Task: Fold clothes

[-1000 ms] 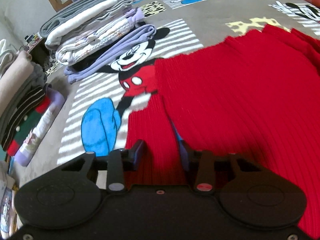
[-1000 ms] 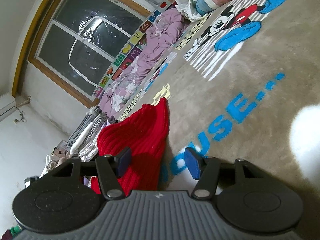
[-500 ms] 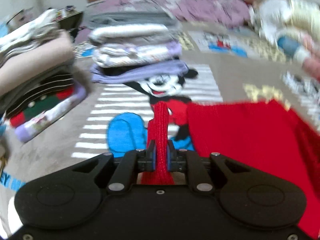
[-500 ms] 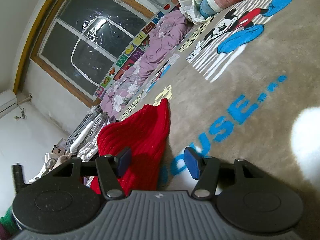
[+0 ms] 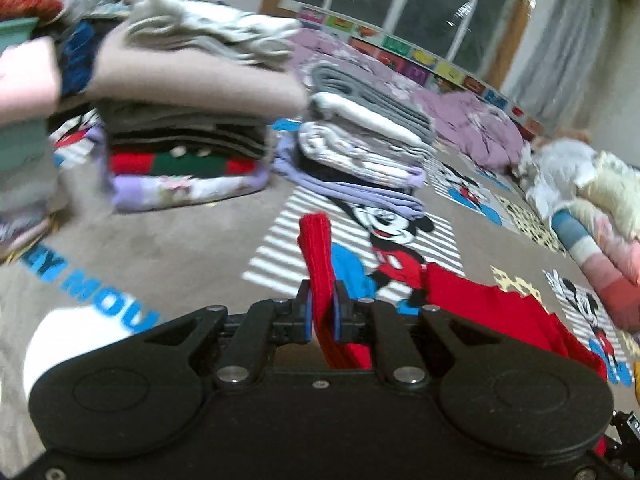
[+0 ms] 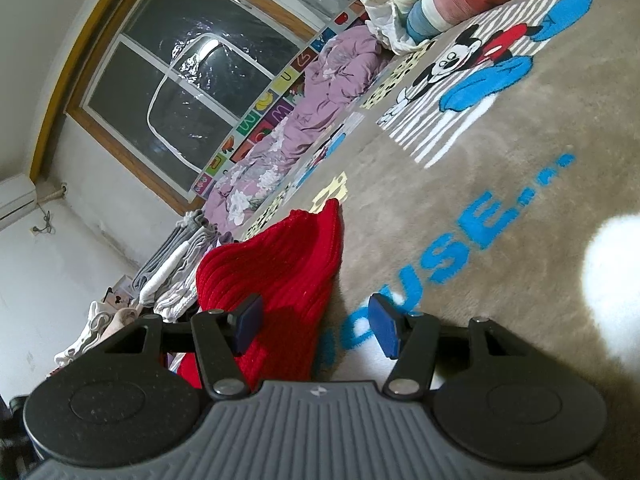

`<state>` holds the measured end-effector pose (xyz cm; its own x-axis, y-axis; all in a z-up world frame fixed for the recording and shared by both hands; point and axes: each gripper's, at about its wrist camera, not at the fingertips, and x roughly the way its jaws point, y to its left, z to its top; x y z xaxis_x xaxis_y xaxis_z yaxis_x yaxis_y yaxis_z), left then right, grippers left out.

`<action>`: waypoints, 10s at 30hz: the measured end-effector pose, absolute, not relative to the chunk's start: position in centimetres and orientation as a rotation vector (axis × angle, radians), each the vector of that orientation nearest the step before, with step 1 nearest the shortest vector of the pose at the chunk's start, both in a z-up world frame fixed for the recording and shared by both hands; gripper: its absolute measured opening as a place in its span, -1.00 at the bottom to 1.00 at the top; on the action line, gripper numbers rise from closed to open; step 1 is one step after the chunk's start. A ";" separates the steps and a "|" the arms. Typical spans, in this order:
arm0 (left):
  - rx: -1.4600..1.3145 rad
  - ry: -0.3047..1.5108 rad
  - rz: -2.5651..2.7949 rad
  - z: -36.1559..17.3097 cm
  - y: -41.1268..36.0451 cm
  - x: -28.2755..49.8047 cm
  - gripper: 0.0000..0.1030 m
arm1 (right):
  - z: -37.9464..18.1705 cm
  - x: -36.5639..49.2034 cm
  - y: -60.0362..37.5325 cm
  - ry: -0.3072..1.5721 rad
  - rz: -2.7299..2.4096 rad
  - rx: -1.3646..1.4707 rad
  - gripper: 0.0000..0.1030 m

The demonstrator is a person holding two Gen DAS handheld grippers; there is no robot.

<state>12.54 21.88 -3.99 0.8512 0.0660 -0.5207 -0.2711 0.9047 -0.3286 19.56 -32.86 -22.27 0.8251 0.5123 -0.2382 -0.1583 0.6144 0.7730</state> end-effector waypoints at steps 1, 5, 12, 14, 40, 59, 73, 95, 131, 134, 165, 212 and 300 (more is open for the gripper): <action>-0.432 0.518 0.187 -4.4 22.5 12.0 -0.84 | -22.3 19.5 -32.8 0.467 0.404 0.824 0.13; -0.517 0.514 0.206 -6.3 24.4 10.6 -0.84 | -22.3 19.4 -32.9 0.458 0.410 0.825 0.13; -0.594 0.530 0.263 -9.3 26.5 9.3 -0.85 | -22.4 19.2 -32.9 0.446 0.415 0.822 0.14; -0.600 0.525 0.278 -9.6 26.9 9.2 -0.85 | -22.4 19.2 -32.9 0.443 0.418 0.823 0.14; -0.577 0.519 0.676 -10.6 27.3 6.6 -0.43 | -22.9 19.1 -33.8 0.427 0.444 0.895 0.13; -0.168 0.546 0.235 -13.5 13.3 8.4 0.27 | -20.8 26.3 -35.7 0.639 0.449 0.949 0.01; -0.155 0.509 0.237 -14.5 12.9 8.3 0.30 | -18.7 38.2 -31.4 0.800 0.521 0.689 0.01; -0.158 0.502 0.244 -14.5 12.9 8.1 0.31 | -13.4 29.6 -38.7 0.474 0.345 0.753 -0.82; -0.146 0.504 0.254 -14.6 12.7 7.9 0.31 | -20.1 23.3 -50.9 0.469 -0.167 0.981 -0.86; -0.151 0.504 0.253 -14.6 12.7 7.9 0.31 | -20.4 23.2 -51.4 0.485 -0.207 0.993 -0.85; 0.183 0.552 -0.116 -14.6 1.0 8.7 0.32 | -16.1 15.2 -30.0 0.704 0.433 0.271 -0.73; 0.084 0.724 -0.202 -11.2 3.3 21.2 0.24 | -13.4 27.5 -23.0 0.690 0.775 -0.017 -0.36; 0.188 0.687 -0.476 -8.5 -11.9 16.7 0.15 | -18.4 19.7 -44.6 0.477 0.179 0.838 -0.19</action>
<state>16.66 -11.93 -8.48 0.6714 -0.3596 -0.6480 0.4808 0.8768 0.0116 19.74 -44.65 -18.36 0.8805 0.3358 -0.3348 0.0325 0.6617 0.7491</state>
